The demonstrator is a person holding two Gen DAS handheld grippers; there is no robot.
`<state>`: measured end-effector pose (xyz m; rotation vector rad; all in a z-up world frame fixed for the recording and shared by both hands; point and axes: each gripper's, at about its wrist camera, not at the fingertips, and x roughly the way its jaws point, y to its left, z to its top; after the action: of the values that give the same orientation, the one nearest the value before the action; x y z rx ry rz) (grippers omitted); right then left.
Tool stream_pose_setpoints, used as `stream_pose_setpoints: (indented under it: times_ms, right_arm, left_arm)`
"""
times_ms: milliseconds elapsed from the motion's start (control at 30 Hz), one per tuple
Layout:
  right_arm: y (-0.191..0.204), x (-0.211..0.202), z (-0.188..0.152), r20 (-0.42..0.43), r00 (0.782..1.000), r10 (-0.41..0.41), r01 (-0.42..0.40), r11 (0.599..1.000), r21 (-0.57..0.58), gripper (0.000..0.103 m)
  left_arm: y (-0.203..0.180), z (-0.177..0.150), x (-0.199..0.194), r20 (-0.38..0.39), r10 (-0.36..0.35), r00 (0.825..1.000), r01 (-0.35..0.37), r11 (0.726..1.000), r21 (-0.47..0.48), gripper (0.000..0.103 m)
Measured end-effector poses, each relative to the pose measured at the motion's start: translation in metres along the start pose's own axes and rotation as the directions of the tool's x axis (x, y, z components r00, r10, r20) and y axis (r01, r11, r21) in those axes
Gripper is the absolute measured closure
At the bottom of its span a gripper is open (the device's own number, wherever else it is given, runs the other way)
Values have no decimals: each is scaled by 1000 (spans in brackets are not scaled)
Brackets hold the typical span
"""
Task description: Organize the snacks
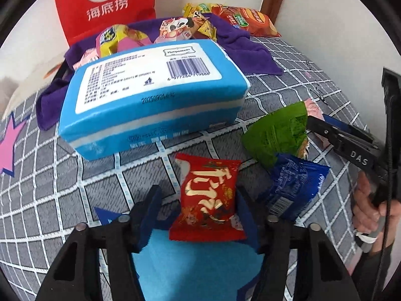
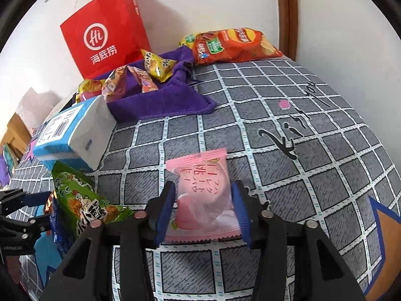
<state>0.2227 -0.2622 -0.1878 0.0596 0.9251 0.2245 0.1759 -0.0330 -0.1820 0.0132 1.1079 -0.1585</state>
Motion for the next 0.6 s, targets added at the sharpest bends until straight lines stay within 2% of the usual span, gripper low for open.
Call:
stream_pose_setpoints:
  times_ms: [133,233,300,367,500,600]
  right_arm:
    - [2,0,0,-2,1000,-2,2,1000,-11,51]
    - [2,0,0,0,1000,4,-4,1000,-6,51]
    - [0,0,-1,2,1000,14,-14,1000,2,52]
    - [-3,-1,-1,6,1000,9,-9,1000,14,59]
    - [-13,-4,-1,22,998,52,-53,997,64,63]
    - [-13,-6,0,16,999,50,-50,997,62,64]
  left_arm:
    - [-9,3,6,41,5,999,-6,999,41,57]
    - [-5,3,5,53,-10,999,8,1000,25,66]
    - [-1,3,5,51,-24,998,24,1000,2,67]
    - [4,2,3,44,-44,998,45,999,-27,67]
    - [14,-1,-3,33,-74,997,76,995,-60,67]
    - [24,-2,-14,46,-76,996,79,994,-73,67]
